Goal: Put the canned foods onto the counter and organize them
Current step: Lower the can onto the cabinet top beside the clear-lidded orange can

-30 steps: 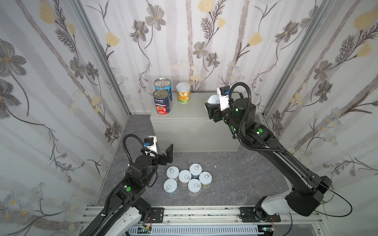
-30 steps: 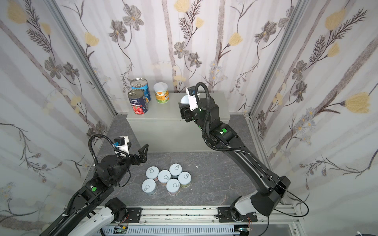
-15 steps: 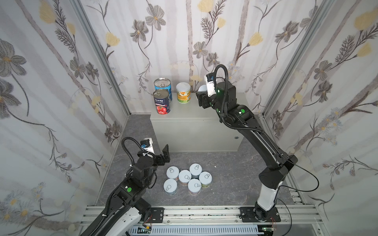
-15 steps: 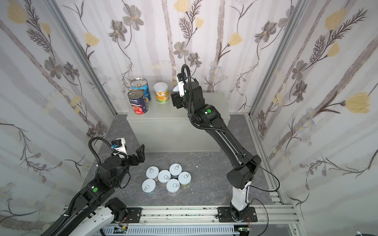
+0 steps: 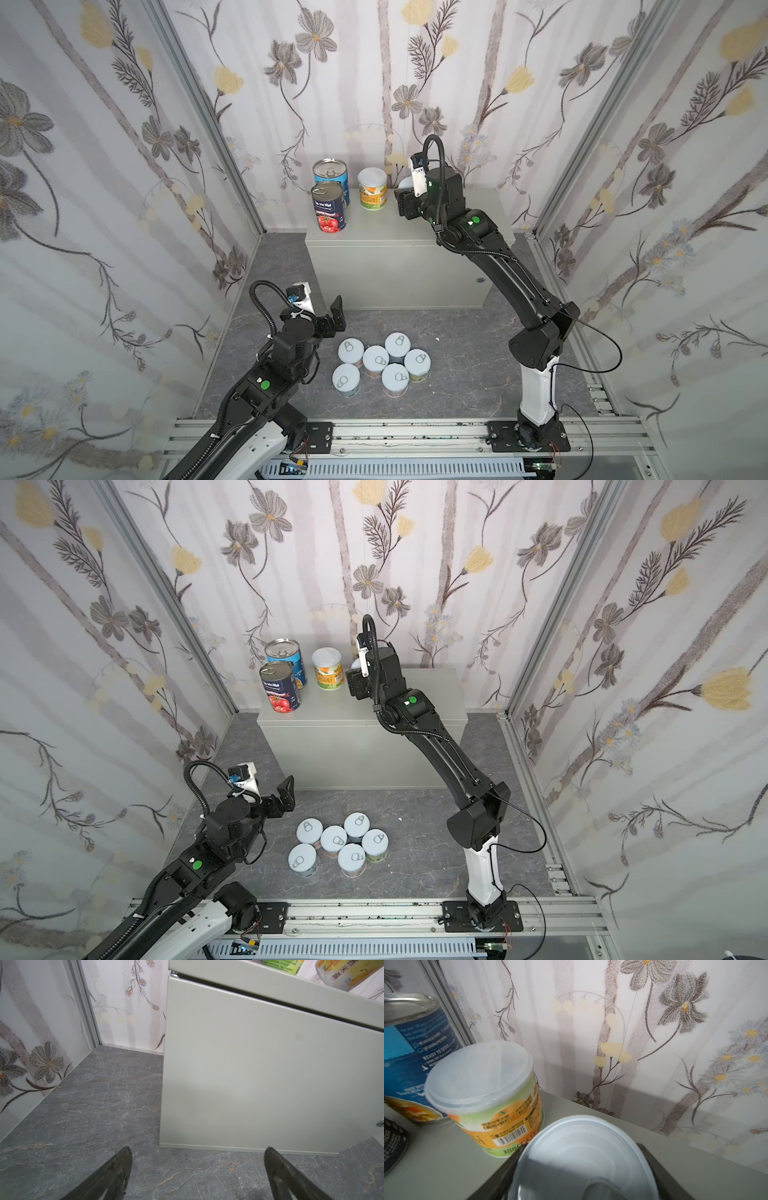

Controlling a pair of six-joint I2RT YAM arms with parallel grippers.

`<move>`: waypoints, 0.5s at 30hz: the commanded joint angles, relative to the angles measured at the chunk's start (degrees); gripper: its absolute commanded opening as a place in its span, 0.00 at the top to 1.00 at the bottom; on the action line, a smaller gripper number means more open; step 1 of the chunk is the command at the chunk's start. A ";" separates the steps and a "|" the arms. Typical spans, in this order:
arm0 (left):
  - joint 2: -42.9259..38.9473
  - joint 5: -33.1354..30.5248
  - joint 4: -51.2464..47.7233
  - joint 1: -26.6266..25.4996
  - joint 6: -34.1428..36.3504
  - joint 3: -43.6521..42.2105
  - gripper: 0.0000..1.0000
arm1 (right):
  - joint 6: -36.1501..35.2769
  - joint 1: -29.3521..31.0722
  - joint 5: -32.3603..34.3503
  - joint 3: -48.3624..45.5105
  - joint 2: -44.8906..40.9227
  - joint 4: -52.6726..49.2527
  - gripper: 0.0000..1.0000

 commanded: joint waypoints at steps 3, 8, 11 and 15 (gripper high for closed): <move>0.14 -1.47 1.70 0.28 -0.28 0.33 0.00 | 1.09 -0.12 0.23 0.63 1.53 4.17 0.31; 0.22 -1.08 1.46 0.63 0.38 0.68 0.00 | 1.60 -0.13 0.66 0.73 2.70 5.38 0.28; 1.28 2.36 -0.96 0.89 0.52 2.46 0.00 | 2.05 -0.08 1.63 0.73 3.17 5.82 0.24; 4.89 6.38 -3.19 0.94 -0.07 4.65 0.00 | 2.68 -0.12 2.40 0.73 3.02 5.61 0.23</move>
